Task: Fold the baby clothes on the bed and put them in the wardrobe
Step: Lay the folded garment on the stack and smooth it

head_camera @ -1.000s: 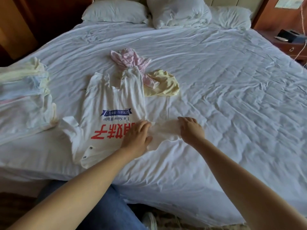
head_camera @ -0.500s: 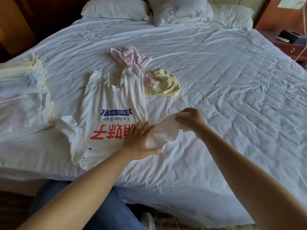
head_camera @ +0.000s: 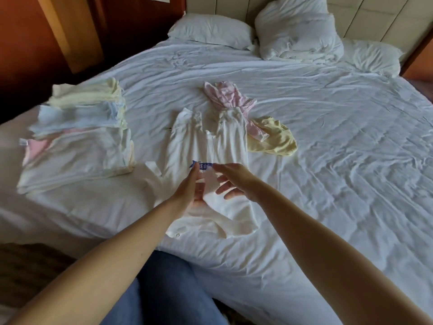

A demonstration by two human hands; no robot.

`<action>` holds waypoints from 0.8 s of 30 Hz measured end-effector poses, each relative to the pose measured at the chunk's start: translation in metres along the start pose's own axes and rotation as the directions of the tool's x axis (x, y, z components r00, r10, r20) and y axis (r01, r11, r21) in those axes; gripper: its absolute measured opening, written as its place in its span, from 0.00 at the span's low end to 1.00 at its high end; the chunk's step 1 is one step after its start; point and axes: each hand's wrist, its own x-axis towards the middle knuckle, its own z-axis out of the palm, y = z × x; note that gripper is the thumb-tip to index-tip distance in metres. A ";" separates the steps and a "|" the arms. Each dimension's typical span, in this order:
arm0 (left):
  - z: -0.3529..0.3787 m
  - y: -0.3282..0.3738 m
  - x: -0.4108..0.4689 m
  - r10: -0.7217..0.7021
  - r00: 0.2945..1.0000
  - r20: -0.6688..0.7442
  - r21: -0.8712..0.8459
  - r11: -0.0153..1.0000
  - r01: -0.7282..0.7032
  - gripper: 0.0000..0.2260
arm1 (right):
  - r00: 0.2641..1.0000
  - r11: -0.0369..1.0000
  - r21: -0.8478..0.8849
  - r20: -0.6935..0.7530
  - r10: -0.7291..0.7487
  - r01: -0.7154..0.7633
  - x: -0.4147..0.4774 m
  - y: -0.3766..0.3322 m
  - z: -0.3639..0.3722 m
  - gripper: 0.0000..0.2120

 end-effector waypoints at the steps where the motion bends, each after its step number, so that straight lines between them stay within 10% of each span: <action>1: -0.006 0.002 -0.003 0.019 1.000 -0.005 0.097 0.995 -0.019 0.26 | 1.000 0.999 -0.043 -0.011 -0.006 0.005 0.004 0.000 0.006 0.15; 8: -0.032 -0.021 0.010 0.353 0.922 -0.160 0.782 0.616 -0.100 0.22 | 0.863 0.778 -0.605 -0.288 -0.414 0.172 0.012 0.073 0.014 0.15; 11: -0.038 -0.029 0.009 0.515 0.857 -0.008 0.954 0.260 -0.147 0.21 | 0.902 0.572 -0.801 -0.100 -0.421 0.178 0.010 0.112 0.018 0.23; 15: -0.048 -0.044 0.015 0.697 0.574 0.430 0.897 -0.258 -0.359 0.19 | 0.889 0.411 -0.895 -0.035 -0.456 0.175 0.007 0.136 0.017 0.32; 17: -0.056 -0.052 0.015 0.594 0.610 0.525 0.851 -0.349 -0.393 0.23 | 0.885 0.393 -0.904 -0.035 -0.464 0.170 0.006 0.136 0.019 0.33; 24: -0.059 -0.061 0.009 0.255 0.935 0.247 0.960 -0.193 -0.201 0.36 | 0.906 0.374 -0.920 -0.052 -0.420 0.121 0.008 0.138 0.022 0.34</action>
